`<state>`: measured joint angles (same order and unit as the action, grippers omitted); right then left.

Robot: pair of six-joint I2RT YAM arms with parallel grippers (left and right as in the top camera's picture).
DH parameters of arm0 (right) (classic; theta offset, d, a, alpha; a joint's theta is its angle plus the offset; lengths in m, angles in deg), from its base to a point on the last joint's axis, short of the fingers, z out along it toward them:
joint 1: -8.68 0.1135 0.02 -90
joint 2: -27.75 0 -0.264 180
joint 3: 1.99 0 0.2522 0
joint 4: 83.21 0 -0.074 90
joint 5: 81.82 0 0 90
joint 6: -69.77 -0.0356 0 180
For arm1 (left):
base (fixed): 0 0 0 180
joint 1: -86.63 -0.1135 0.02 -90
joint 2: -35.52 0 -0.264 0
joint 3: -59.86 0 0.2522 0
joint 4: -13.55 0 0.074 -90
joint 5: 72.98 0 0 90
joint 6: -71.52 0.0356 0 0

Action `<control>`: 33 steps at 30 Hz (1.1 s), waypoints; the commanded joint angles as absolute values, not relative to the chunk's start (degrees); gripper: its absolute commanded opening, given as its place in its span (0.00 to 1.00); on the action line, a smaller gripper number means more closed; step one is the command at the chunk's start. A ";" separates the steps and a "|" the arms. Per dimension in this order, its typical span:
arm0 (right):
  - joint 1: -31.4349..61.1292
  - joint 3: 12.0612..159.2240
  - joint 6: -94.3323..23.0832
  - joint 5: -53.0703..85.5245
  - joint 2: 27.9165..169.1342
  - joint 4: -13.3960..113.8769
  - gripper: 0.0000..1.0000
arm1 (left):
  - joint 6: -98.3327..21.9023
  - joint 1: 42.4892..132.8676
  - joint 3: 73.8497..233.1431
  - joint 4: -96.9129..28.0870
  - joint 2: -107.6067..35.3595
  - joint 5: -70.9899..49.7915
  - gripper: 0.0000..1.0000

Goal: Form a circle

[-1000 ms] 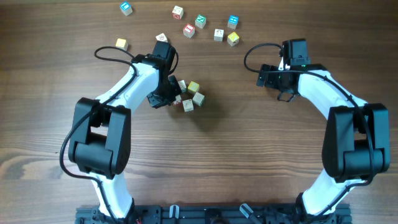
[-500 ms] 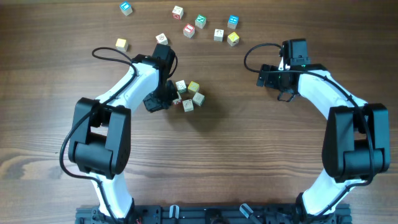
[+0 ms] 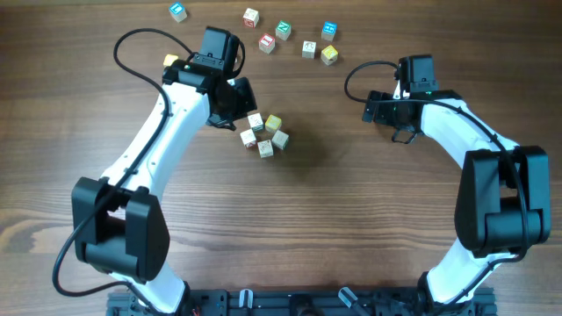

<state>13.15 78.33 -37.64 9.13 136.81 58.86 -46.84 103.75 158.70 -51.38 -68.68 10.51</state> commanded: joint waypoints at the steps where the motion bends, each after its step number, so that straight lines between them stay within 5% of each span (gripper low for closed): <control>1: 13.33 79.36 -36.89 8.02 135.02 58.99 1.00 | -45.88 105.17 158.92 -51.38 -68.68 8.07 0.04; 33: 13.33 79.36 -36.89 8.02 135.02 58.99 1.00 | -45.90 116.52 152.47 -52.48 -68.72 8.07 0.04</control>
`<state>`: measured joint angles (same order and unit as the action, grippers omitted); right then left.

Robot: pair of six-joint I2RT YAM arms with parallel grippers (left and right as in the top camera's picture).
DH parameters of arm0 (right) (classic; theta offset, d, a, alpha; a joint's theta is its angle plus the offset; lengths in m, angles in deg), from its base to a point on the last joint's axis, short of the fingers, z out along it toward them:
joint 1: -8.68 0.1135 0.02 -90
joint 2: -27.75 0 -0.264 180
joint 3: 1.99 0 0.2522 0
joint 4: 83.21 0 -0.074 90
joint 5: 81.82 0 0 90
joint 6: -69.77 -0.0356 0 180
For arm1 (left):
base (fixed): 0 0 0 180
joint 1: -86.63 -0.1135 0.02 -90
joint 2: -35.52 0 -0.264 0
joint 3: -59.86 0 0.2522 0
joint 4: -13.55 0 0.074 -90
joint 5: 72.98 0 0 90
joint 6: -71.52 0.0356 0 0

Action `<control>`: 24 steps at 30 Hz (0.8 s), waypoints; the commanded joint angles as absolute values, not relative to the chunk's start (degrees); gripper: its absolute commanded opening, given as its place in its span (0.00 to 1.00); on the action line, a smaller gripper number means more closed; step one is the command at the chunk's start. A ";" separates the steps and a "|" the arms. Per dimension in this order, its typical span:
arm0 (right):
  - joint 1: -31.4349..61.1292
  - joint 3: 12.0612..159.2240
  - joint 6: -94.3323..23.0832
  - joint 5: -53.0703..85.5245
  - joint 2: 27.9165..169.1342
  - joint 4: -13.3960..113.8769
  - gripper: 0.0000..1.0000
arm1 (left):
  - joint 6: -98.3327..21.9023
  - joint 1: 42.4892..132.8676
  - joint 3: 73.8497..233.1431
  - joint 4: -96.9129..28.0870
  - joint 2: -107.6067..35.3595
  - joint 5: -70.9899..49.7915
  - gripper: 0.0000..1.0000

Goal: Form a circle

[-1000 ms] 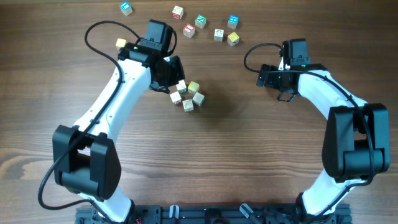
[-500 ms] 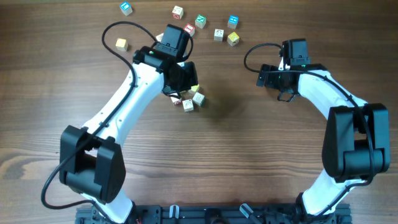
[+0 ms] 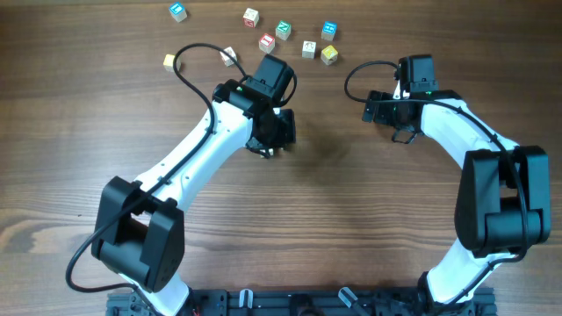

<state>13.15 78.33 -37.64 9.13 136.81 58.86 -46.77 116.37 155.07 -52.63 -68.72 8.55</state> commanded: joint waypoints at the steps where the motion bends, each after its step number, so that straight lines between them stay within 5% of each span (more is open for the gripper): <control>1: 13.33 79.36 -36.91 8.02 135.02 58.99 0.99 | -45.90 116.52 151.55 -51.95 -68.72 8.09 0.04; 24: 13.33 79.36 -36.87 8.02 135.02 58.99 1.00 | -47.65 116.52 139.70 -39.89 -68.75 15.61 0.04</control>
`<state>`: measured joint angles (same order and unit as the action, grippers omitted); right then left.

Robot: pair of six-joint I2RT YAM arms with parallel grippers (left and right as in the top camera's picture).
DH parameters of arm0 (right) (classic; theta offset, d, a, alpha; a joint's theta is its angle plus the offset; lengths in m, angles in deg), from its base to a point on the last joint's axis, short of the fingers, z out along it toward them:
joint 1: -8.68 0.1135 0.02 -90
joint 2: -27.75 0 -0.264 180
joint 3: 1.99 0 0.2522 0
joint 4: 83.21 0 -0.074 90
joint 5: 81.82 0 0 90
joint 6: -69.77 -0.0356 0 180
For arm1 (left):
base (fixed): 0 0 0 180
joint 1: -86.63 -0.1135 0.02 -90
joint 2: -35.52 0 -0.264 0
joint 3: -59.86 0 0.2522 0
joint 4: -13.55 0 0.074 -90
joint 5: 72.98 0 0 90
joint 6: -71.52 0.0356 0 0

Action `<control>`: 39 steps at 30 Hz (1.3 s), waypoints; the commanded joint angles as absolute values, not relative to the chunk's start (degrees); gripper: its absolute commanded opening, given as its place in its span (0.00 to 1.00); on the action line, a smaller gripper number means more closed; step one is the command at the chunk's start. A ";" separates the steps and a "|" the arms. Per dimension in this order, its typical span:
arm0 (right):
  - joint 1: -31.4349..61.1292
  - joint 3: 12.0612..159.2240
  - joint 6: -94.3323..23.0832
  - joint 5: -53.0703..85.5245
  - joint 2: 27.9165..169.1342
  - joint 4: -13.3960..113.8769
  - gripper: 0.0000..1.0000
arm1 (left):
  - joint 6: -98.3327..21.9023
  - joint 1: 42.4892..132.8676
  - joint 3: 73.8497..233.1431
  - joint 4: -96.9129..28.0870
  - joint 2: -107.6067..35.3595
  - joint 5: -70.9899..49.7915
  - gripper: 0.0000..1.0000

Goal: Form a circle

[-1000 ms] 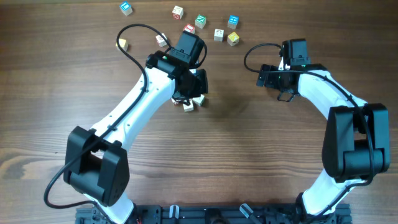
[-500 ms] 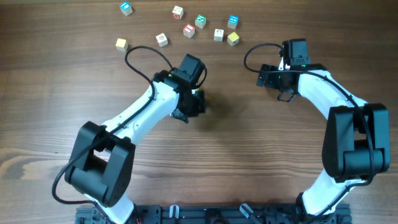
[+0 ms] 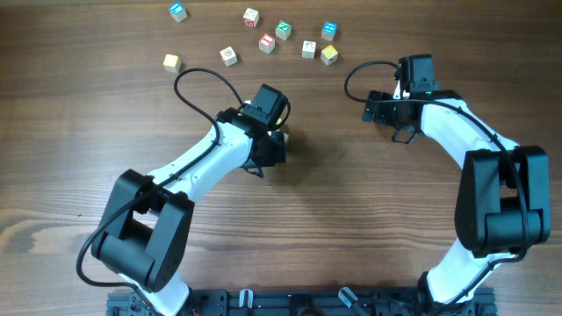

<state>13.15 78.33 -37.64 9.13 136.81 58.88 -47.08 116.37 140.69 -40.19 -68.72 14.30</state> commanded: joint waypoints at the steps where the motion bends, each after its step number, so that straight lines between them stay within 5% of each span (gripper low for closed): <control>1: 13.33 79.36 -36.89 8.02 135.02 58.99 1.00 | -47.62 116.52 139.05 -39.12 -68.72 15.61 0.04; 39: 13.33 79.36 -36.89 8.02 135.02 59.02 1.00 | -47.84 115.69 139.84 -41.75 -66.28 16.28 0.04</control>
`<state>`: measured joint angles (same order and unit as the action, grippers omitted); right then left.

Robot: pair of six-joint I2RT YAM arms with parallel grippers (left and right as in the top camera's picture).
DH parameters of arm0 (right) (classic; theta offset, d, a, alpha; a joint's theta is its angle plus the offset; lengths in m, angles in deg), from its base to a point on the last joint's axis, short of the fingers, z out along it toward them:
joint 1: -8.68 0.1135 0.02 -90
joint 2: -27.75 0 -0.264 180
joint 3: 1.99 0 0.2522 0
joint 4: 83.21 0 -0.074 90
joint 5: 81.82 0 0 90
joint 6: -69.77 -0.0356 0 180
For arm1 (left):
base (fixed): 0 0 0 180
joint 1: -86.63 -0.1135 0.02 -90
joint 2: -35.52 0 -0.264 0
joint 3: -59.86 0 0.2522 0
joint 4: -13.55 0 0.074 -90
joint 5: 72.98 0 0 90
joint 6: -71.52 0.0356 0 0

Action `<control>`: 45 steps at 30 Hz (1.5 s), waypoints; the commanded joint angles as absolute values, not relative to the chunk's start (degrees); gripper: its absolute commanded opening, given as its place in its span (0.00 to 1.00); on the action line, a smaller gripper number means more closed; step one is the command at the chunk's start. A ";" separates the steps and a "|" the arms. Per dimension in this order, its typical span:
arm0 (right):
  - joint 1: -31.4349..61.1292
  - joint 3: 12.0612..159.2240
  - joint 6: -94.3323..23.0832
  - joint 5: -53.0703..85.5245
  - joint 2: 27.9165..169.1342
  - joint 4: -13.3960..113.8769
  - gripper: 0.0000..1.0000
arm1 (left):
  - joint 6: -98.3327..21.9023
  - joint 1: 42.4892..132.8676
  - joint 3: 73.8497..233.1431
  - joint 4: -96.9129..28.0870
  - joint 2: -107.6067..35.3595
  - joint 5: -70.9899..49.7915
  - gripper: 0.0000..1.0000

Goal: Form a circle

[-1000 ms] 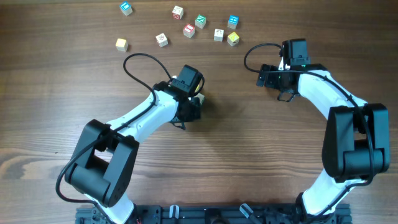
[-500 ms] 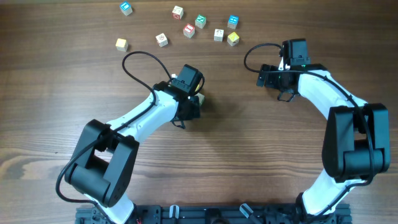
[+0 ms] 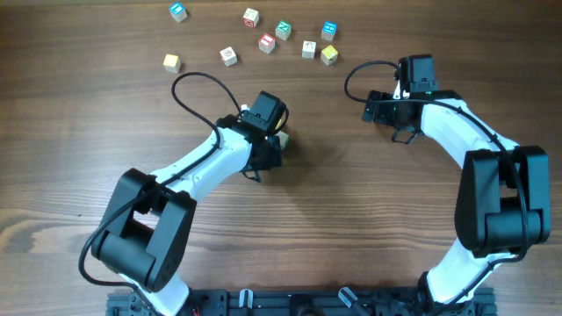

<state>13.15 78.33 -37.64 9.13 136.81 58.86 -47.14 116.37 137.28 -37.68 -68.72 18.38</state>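
Several small coloured cubes lie along the far side of the table, among them a yellow cube (image 3: 170,61), a white cube (image 3: 228,56), a red cube (image 3: 267,42) and a green cube (image 3: 283,30). My left gripper (image 3: 266,149) hangs low over the table's middle, and its wrist covers the fingers and whatever lies beneath. One tan cube (image 3: 283,138) peeks out at its right side. My right gripper (image 3: 376,110) rests at the right, apart from every cube, and its jaws are too small to read.
More cubes sit at the far edge: a blue cube (image 3: 178,10), a pale cube (image 3: 251,16), another blue cube (image 3: 328,31), a white cube (image 3: 308,48) and a yellow cube (image 3: 328,55). The wooden table (image 3: 351,219) stretches to the near side.
The left wrist has shifted slightly toward the near side over the same middle spot. The tan cube still shows at its right. The right arm is unmoved.
At first my left gripper stood up and left of a tight cluster of cubes in the middle, which lay in plain view. A moment later it was over that cluster, hiding it. It has stayed there with small shifts. The far row and the right arm stayed put.
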 commanded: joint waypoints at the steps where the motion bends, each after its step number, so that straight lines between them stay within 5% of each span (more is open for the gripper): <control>1: 13.33 79.36 -36.89 8.02 135.02 59.02 1.00 | -47.87 114.90 141.61 -43.28 -64.53 15.98 0.04; 4: 13.33 79.36 -36.89 8.02 135.02 59.02 1.00 | -47.84 111.88 146.24 -44.24 -58.06 16.04 0.04; 6: 13.33 79.36 -36.89 8.02 135.02 59.02 1.00 | -47.84 109.52 146.72 -42.58 -54.41 16.07 0.17; 7: 13.33 79.36 -36.89 8.02 135.02 59.02 1.00 | -47.84 108.21 146.72 -41.99 -53.25 16.26 0.36; 9: 13.33 79.36 -36.89 8.02 135.02 59.02 1.00 | -47.78 105.50 146.72 -41.77 -52.42 17.40 1.00; 45: 13.33 79.36 -36.89 8.02 135.02 59.02 1.00 | -43.78 102.90 146.70 -43.63 -49.60 18.12 1.00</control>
<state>13.15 78.33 -37.64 9.13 136.81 58.86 -47.82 103.12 146.85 -45.00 -52.22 16.79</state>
